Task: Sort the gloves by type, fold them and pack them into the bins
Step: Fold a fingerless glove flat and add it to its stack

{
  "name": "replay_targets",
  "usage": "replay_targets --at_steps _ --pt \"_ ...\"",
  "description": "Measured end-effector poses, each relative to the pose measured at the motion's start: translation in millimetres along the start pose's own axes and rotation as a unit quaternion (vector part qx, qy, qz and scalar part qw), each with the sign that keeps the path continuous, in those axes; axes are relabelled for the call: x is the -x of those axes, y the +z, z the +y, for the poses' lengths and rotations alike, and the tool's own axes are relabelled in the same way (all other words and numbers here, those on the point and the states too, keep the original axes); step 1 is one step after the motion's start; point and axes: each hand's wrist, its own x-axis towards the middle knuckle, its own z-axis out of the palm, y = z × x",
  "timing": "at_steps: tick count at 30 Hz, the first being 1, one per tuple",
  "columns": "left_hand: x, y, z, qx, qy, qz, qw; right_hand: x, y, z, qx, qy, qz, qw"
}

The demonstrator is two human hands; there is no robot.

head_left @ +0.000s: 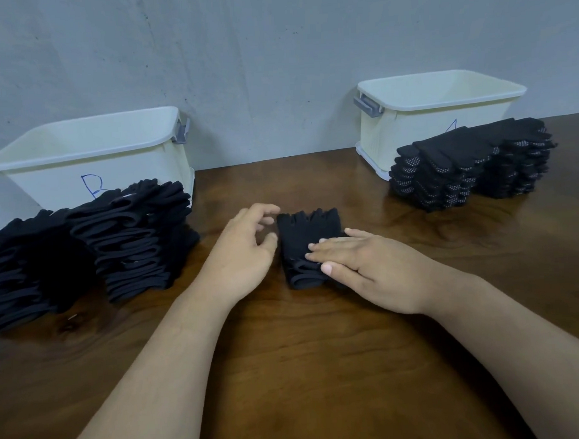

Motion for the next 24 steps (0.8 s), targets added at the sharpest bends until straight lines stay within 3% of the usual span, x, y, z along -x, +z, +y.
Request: replay_targets --at_steps 2,5,8,10,18,24 --pt "3.6 5.3 13.9 0.012 0.033 0.010 0.999 1.5 -0.6 -3.1 -0.084 0.017 0.023 0.996" --pt "11.4 20.5 29.9 0.019 0.038 -0.070 0.997 0.7 -0.3 -2.2 -0.295 0.059 0.093 0.949" --pt "13.9 32.7 30.6 -0.004 -0.008 -0.106 0.994 -6.2 3.5 4.7 -0.392 0.113 0.130 0.904" --pt "12.9 34.2 27.5 -0.009 -0.018 -0.117 0.993 -9.8 4.0 8.5 -0.410 0.126 0.128 0.894" --pt "10.5 21.2 20.7 -0.048 -0.004 -0.200 0.979 -4.8 5.0 9.3 -0.241 0.095 0.083 0.962" --pt "5.3 20.5 11.6 -0.117 0.035 -0.260 0.958 -1.7 -0.9 11.0 -0.062 0.140 -0.074 0.985"
